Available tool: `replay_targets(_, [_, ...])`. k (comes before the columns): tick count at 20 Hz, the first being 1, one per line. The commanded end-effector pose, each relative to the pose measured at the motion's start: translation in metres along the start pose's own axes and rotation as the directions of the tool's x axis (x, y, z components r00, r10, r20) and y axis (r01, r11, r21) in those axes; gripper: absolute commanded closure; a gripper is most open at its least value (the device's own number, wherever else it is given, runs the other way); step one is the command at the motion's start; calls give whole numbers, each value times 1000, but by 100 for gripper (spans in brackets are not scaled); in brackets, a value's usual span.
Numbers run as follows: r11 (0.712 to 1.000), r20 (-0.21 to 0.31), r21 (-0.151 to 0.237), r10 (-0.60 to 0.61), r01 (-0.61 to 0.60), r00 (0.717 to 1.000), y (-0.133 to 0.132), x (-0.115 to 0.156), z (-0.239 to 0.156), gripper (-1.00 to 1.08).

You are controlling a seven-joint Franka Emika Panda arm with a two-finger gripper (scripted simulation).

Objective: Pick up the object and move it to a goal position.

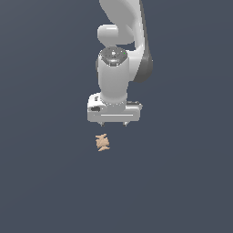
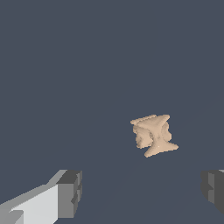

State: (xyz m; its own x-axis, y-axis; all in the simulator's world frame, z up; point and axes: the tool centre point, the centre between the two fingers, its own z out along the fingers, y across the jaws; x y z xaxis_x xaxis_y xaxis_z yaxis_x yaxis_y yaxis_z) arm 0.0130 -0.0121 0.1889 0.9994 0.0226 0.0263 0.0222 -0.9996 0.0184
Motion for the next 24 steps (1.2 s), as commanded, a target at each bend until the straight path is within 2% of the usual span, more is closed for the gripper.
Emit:
replay_targets(1, [1000, -1, -2, 1, -1, 1000, 2, 0, -1, -92])
replay_targets(12, [999, 4, 0, -36, 36, 999, 9, 2, 13, -92])
replay_targets(24, [983, 17, 14, -185, 185, 983, 44, 6, 71, -92])
